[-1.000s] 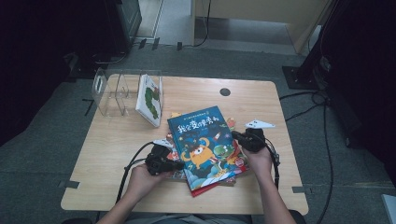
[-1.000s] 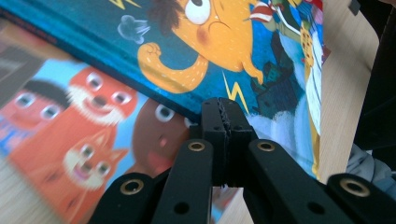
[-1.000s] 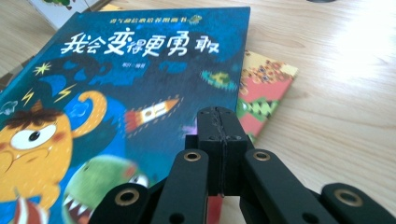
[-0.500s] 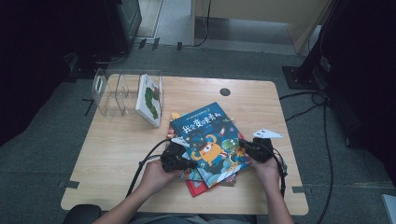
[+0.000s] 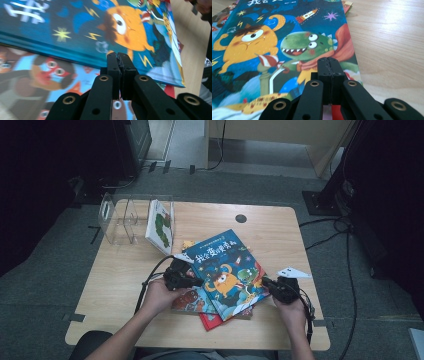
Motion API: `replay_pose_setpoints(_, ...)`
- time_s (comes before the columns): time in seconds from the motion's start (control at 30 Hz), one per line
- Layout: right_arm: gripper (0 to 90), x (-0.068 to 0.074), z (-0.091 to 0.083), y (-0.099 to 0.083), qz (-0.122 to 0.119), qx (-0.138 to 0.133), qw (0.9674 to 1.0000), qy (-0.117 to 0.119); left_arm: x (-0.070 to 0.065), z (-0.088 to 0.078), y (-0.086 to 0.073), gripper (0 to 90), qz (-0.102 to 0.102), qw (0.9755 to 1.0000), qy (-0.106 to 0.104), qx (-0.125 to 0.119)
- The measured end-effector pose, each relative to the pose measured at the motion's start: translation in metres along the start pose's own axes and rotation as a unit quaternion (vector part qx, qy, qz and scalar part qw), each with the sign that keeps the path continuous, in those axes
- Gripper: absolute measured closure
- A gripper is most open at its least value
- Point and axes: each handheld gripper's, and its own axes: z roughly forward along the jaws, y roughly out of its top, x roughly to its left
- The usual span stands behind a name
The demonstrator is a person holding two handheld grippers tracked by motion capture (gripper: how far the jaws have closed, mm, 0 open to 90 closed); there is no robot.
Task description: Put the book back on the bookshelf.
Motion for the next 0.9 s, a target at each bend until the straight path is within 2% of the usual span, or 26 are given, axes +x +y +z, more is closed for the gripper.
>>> replay_pose_setpoints(0.2, 89.7, -0.002, -0.008, -0.010, 0.005, 0.003, 0.9999, -0.008, 0.016, -0.013, 0.006, 89.6, -0.007, 0.9999, 0.011, -0.012)
replay_pose_setpoints(0.43, 89.7, -0.001, -0.017, -0.021, 0.015, 0.003, 0.9998, -0.016, 0.033, -0.024, 0.009, 89.9, -0.023, 0.9992, 0.016, -0.027)
replay_pose_setpoints(0.6, 89.8, 0.000, -0.024, -0.027, 0.026, 0.005, 0.9995, -0.016, 0.040, -0.030, 0.009, 89.9, -0.031, 0.9986, 0.026, -0.035)
replay_pose_setpoints(0.7, 89.8, 0.002, -0.026, -0.030, 0.025, 0.017, 0.9993, -0.020, 0.044, -0.032, 0.008, 89.8, -0.035, 0.9982, 0.031, -0.036)
replay_pose_setpoints(0.9, 89.8, 0.003, -0.024, -0.031, 0.020, 0.019, 0.9994, -0.023, 0.050, -0.037, 0.006, 89.4, -0.044, 0.9975, 0.033, -0.046)
